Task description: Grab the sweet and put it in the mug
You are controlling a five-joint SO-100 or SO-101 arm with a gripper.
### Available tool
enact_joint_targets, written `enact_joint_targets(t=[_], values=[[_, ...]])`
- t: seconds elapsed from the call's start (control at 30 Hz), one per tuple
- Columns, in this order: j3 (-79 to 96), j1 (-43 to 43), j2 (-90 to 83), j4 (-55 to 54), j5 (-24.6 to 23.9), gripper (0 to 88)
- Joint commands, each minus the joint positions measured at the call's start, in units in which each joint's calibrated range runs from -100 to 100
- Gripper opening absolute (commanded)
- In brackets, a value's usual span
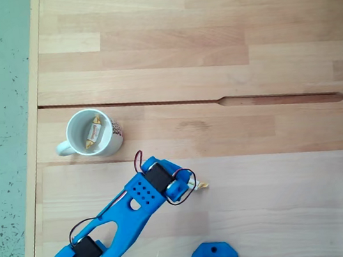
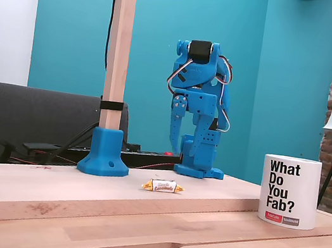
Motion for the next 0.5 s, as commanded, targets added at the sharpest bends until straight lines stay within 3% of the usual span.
enact_joint_targets(t=[0.0,0.47], values=[[-1.9,-0.3,-0.3,-0.5,-0.1,20.7],[-1.4,1.1,-0.2,-0.2,-1.9,32.0]])
